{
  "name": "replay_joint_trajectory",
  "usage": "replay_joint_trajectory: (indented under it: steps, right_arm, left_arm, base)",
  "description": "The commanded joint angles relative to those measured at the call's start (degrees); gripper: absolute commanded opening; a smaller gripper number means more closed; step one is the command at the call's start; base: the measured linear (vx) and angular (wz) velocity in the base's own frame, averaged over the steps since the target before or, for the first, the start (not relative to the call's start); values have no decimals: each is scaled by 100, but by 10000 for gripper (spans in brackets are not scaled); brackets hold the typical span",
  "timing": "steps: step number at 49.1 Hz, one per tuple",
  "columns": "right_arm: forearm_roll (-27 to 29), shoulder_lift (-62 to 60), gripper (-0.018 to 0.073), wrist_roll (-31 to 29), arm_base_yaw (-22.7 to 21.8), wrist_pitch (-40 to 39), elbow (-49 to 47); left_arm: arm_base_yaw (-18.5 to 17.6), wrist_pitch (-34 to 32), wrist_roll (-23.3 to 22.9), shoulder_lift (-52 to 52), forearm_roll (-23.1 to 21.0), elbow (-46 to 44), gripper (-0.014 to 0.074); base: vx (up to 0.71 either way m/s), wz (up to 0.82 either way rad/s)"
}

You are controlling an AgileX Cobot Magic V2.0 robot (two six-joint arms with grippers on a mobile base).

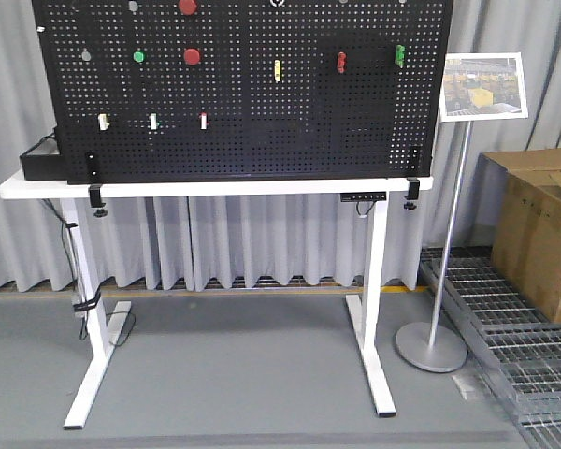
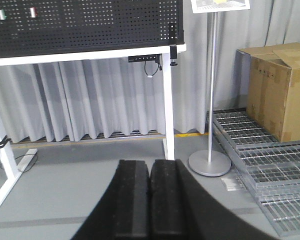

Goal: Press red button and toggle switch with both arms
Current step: 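Drive the base forward up to the black pegboard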

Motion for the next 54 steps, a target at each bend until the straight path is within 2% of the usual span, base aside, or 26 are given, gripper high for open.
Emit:
replay_joint_trajectory:
  steps: [1,54]
  right_arm:
    - [-37,-82,-3,-33,-40,-468,59]
    - [-37,-82,-3,-33,-40,-468,59]
  left_arm:
    - [13,-486,-19,-104,-59,162,1]
    - [13,-486,-19,-104,-59,162,1]
  base:
    - [35,-6]
    - [40,1]
